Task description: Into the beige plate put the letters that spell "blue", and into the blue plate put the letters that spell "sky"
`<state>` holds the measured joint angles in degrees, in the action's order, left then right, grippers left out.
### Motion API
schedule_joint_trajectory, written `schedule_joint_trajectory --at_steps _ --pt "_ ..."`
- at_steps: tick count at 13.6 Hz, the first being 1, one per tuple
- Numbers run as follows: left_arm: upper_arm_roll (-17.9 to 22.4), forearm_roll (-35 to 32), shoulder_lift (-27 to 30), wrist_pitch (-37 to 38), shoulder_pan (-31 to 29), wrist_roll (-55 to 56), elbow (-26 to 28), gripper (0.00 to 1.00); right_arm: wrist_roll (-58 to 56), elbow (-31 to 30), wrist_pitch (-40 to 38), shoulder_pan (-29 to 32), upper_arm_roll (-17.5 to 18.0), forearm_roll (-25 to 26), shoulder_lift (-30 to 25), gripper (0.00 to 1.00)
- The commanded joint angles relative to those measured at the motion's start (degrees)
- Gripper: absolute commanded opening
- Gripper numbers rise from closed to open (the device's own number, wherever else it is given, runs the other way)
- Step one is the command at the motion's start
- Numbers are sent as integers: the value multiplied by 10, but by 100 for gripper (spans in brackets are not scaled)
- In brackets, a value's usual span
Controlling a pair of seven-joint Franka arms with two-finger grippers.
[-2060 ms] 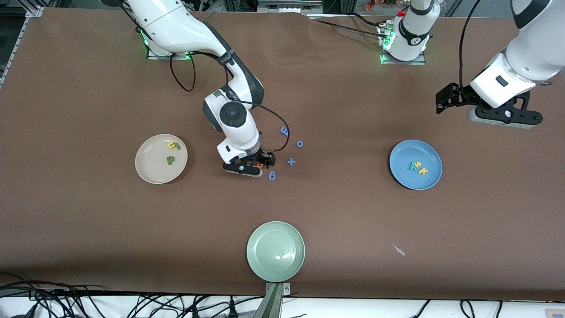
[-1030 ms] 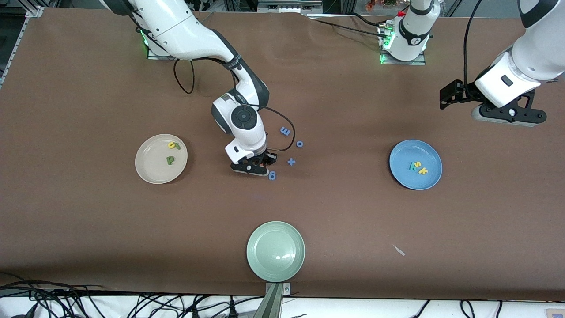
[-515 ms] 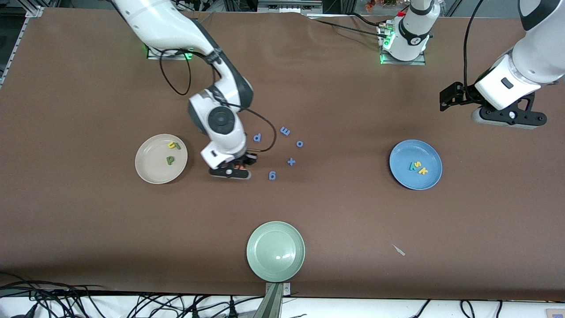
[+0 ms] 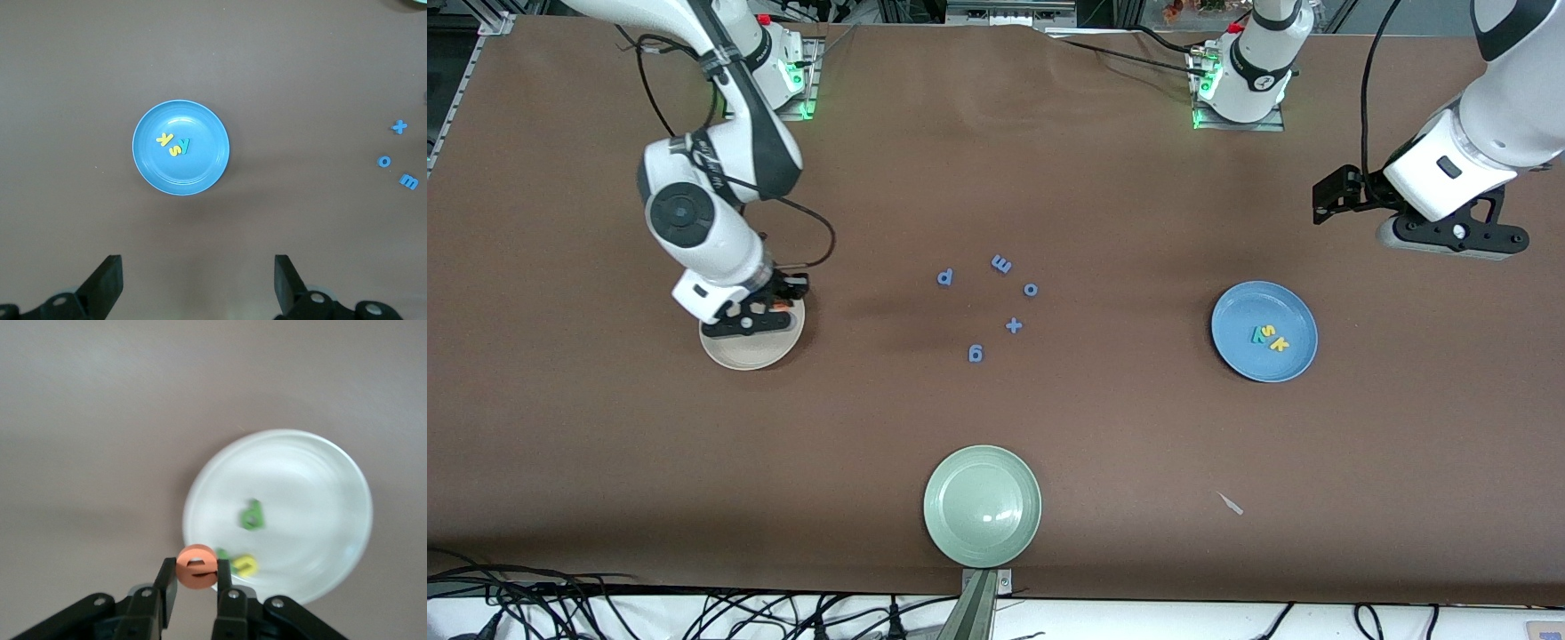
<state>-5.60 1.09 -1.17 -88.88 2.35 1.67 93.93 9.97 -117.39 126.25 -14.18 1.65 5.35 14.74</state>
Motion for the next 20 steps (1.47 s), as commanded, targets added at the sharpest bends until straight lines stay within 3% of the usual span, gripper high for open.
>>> schedule_joint_trajectory --at_steps 1,2,5,8,11,15,17,20 --pt "-1 8 -16 13 0 -9 -30 100 -41 -70 56 29 -1 5 -27 22" --pt "-1 8 -16 13 -1 -10 -30 100 -55 -90 89 38 -1 5 -27 30" --pt "-1 8 -16 13 -2 -10 -30 100 -64 -95 102 47 -2 5 -27 69" --pt "-1 8 -16 13 -2 -9 -30 100 -64 -87 102 47 -1 0 -34 85" --pt "-1 8 -16 13 -2 -9 -30 100 -62 -59 46 47 0 -2 -58 87" --pt "-1 8 -16 13 -2 -10 -30 100 -60 29 -117 46 5 -19 -98 91" --pt "-1 8 -16 13 -2 -10 -30 100 -62 65 -180 46 5 -40 -124 99" --pt "-1 8 -16 13 1 -9 -30 100 -65 117 -229 46 2 -43 -143 100"
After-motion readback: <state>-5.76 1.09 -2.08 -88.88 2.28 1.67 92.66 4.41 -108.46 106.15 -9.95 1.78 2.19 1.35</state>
